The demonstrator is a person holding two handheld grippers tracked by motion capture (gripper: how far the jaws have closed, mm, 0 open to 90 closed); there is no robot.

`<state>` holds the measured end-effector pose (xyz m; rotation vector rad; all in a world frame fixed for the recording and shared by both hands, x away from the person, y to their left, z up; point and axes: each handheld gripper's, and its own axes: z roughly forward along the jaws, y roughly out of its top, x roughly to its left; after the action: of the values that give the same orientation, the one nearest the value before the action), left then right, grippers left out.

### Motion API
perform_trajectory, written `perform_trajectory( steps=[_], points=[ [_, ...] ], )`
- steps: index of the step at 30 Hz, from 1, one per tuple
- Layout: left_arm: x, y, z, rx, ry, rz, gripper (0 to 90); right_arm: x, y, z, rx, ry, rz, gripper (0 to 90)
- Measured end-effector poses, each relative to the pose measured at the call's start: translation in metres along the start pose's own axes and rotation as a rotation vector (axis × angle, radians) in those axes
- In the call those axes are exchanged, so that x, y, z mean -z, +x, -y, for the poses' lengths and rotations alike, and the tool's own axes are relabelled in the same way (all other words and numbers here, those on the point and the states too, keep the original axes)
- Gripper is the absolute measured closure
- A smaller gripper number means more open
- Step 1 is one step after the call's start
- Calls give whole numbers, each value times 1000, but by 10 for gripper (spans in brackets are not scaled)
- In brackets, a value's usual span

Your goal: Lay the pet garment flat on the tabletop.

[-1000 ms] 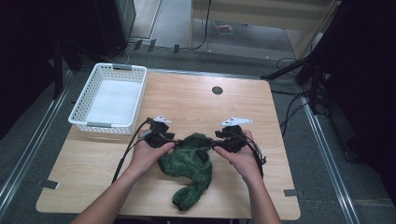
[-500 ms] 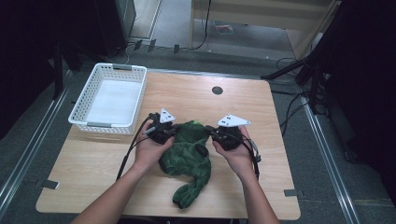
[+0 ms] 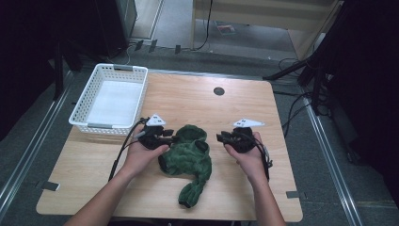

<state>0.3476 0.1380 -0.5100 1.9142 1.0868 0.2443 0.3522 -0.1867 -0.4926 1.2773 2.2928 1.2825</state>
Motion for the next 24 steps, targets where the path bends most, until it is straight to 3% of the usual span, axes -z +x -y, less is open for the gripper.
perform_trajectory(
  steps=[2, 4, 8, 10, 11, 13, 17, 21, 24],
  points=[
    [-3, 5, -4, 70, -1, -29, 592, 2, 3, -15, -30, -46, -7, 685],
    [-9, 8, -6, 92, -5, -48, 596, -5, 12, -33, -57, -77, -19, 668],
    [-21, 11, -13, 216, -38, -13, 669, -33, 29, -54, -83, -95, -24, 673],
    [-27, 6, -15, 195, -17, 14, 730, -51, 37, -59, -84, -61, -43, 682],
    [-31, 2, -14, 158, 25, 21, 746, -57, 40, -59, -77, -44, -48, 685],
    [-37, -3, -10, 100, 87, 34, 782, -70, 44, -53, -47, 35, -27, 685],
    [-48, -13, 2, -15, 219, 66, 783, -77, 42, -33, -10, 128, 29, 664],
    [-48, -20, 1, -37, 211, 73, 742, -79, 38, -16, -11, 189, 35, 591],
    [-48, -22, 3, -48, 216, 78, 711, -77, 38, -10, 6, 200, 49, 586]
  ],
)
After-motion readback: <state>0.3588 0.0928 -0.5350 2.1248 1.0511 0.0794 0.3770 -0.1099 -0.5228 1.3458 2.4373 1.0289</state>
